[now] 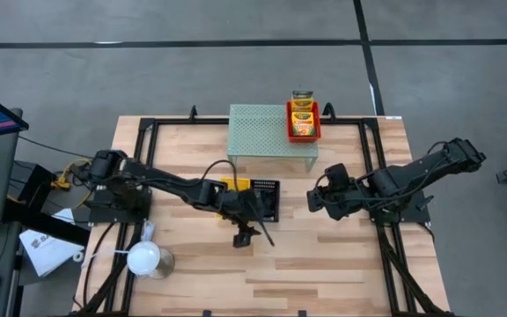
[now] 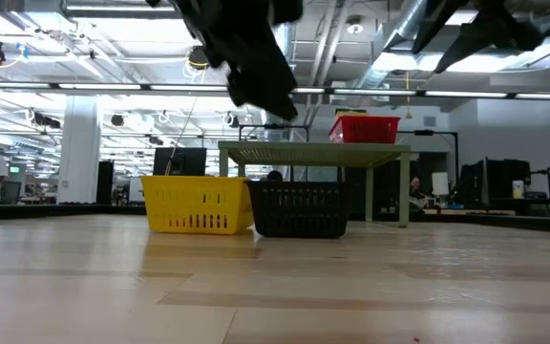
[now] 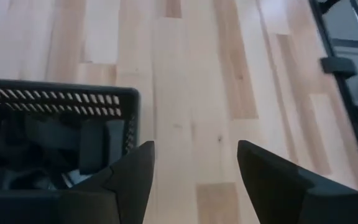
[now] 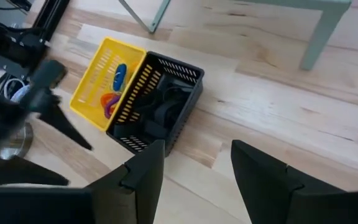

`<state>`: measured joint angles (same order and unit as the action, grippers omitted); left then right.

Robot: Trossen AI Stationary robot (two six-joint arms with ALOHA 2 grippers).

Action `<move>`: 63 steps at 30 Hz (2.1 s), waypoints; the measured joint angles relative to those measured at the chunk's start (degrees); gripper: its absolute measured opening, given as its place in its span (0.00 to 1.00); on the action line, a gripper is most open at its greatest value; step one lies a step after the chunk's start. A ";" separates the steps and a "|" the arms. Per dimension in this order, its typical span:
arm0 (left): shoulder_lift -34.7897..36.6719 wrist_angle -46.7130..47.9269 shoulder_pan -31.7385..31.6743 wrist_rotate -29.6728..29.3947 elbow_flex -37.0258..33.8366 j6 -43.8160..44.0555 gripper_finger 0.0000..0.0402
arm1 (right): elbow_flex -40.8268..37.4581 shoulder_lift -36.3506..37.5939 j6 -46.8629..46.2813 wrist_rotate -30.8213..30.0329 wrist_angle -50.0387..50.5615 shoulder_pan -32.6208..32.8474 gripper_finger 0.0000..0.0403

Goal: Pick & Place Office Desk Supplies
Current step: Put the black bin on the shelf

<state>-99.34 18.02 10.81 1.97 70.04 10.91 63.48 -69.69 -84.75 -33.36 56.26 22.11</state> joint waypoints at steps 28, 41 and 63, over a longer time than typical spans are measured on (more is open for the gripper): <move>-9.37 -7.77 -0.87 -7.75 -0.02 -5.78 0.52 | 0.00 0.00 -1.01 -0.14 -0.24 0.00 0.45; -9.50 -6.72 -0.61 -7.56 -0.02 -6.20 0.44 | 0.00 0.00 -0.98 -0.14 -0.12 0.00 0.45; -12.80 -6.06 -1.20 -9.41 -0.50 -4.31 0.15 | 0.00 0.00 -1.27 0.09 0.00 0.00 0.45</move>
<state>-112.14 11.96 9.61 -7.43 69.54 6.59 63.48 -69.69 -86.02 -33.27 56.26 22.11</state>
